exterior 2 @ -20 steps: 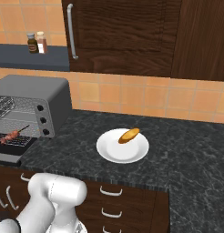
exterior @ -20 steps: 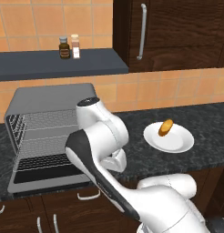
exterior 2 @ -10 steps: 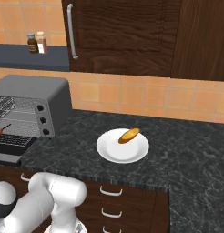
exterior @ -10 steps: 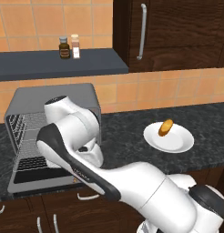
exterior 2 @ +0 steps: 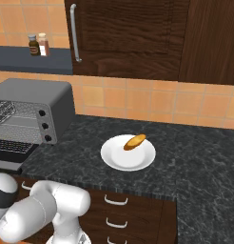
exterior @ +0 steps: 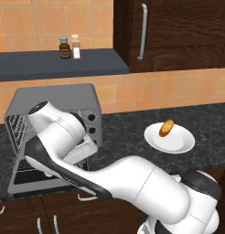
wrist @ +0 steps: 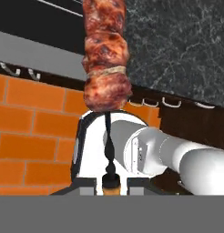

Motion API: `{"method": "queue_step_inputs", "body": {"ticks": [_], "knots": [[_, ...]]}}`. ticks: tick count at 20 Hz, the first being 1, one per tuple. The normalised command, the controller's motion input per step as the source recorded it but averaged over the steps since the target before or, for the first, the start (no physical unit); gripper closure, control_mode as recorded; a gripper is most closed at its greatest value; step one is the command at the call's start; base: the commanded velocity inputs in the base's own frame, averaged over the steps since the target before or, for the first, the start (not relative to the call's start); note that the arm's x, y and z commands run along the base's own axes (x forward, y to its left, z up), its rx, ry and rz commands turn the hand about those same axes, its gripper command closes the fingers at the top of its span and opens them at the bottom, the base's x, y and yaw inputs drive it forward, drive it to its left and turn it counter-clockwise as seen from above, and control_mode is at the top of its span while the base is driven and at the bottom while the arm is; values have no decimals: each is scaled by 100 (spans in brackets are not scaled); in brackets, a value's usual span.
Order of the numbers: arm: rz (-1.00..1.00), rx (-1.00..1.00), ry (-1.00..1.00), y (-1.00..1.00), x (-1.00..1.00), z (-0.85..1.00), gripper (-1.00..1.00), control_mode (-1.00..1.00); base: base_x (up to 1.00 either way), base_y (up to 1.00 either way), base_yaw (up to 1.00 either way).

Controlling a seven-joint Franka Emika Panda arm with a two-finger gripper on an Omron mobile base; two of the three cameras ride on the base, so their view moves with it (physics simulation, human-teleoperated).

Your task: Pick up the kebab skewer and baguette bread, and place them inside the toaster oven. Close the toaster oven door and start by setting the timer.

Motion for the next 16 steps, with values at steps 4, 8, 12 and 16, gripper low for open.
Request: {"method": "queue_step_inputs", "body": {"ticks": [4,8,12,16], "knots": [[61,11,3,-25,44,-25,100,-100,0,0,0],[57,22,0,-14,60,-35,100,-100,0,0,0],[54,19,7,-1,76,-37,100,-100,0,0,0],[45,4,14,7,59,-33,100,-100,0,0,0]]}}
